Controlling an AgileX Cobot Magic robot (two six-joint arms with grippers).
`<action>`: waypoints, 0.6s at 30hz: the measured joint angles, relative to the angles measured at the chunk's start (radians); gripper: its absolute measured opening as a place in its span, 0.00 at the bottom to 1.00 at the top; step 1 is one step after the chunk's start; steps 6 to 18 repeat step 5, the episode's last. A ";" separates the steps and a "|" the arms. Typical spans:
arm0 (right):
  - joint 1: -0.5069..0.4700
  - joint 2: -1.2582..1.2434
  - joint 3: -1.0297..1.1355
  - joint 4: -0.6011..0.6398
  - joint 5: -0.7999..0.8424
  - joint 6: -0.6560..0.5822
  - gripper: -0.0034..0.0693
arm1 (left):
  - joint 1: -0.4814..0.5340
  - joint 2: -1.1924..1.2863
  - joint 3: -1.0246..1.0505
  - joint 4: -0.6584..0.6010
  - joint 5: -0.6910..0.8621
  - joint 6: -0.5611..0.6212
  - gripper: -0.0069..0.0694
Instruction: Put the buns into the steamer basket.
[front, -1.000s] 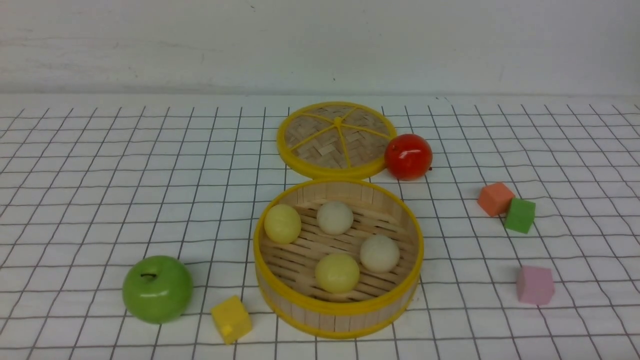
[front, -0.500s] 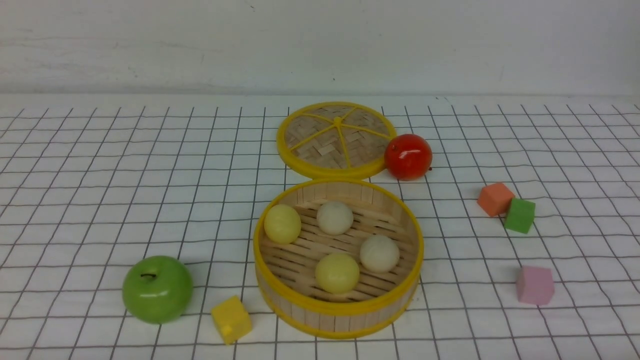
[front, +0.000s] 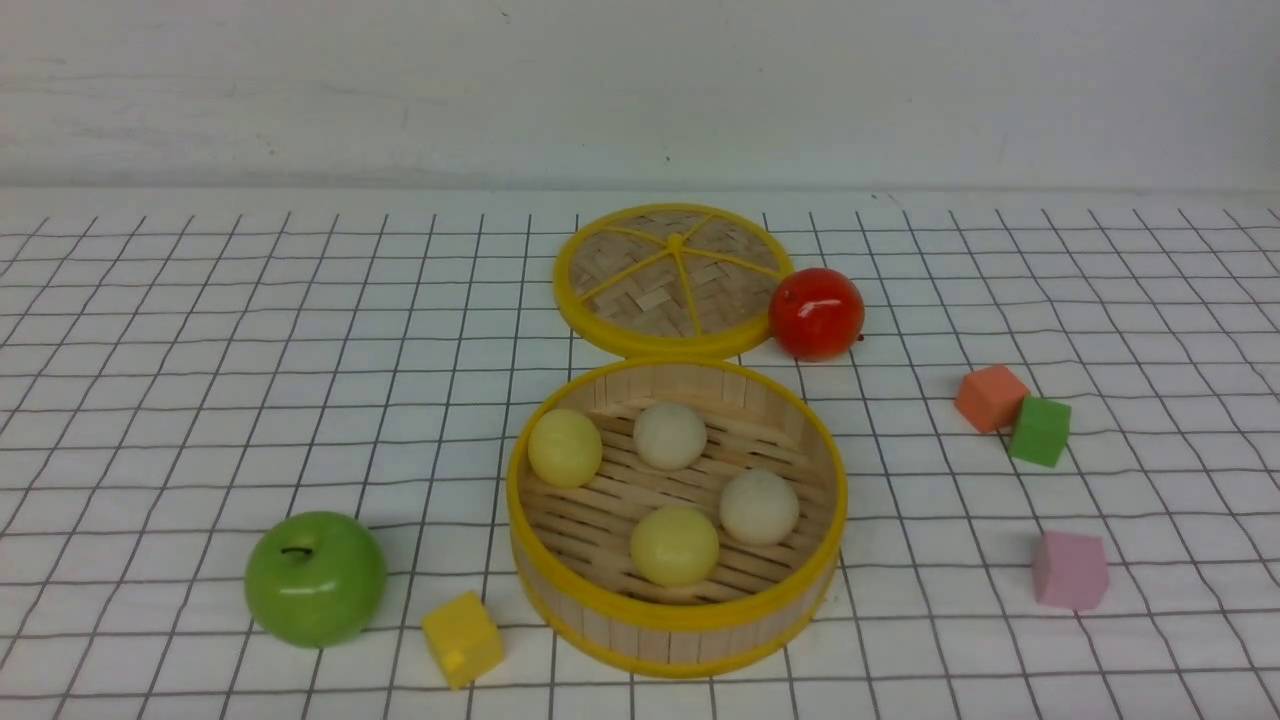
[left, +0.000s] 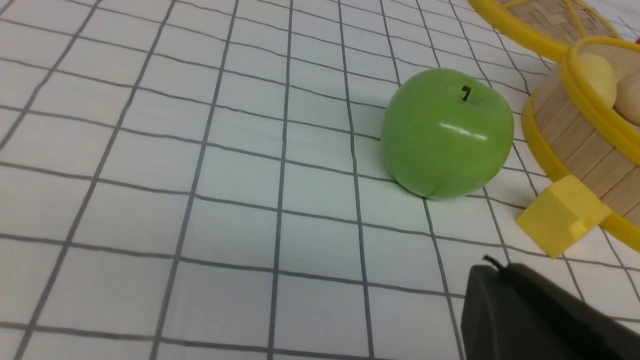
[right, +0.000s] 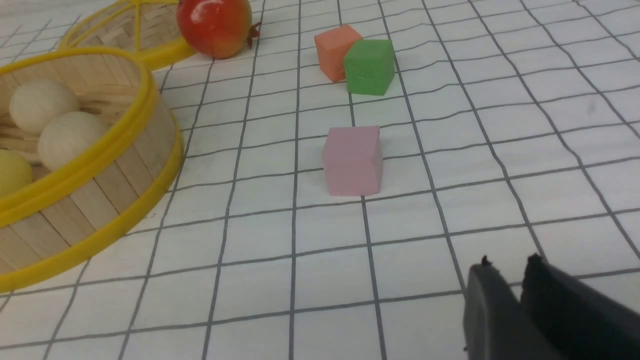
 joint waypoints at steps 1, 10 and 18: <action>0.000 0.000 0.000 0.000 0.000 0.000 0.19 | 0.000 0.000 0.000 0.000 0.000 0.000 0.08; 0.000 0.000 0.000 0.000 0.000 0.000 0.20 | 0.000 0.000 0.000 0.000 -0.001 0.000 0.08; 0.000 0.000 0.000 0.000 0.000 0.000 0.20 | 0.000 0.000 0.000 0.000 -0.001 0.000 0.08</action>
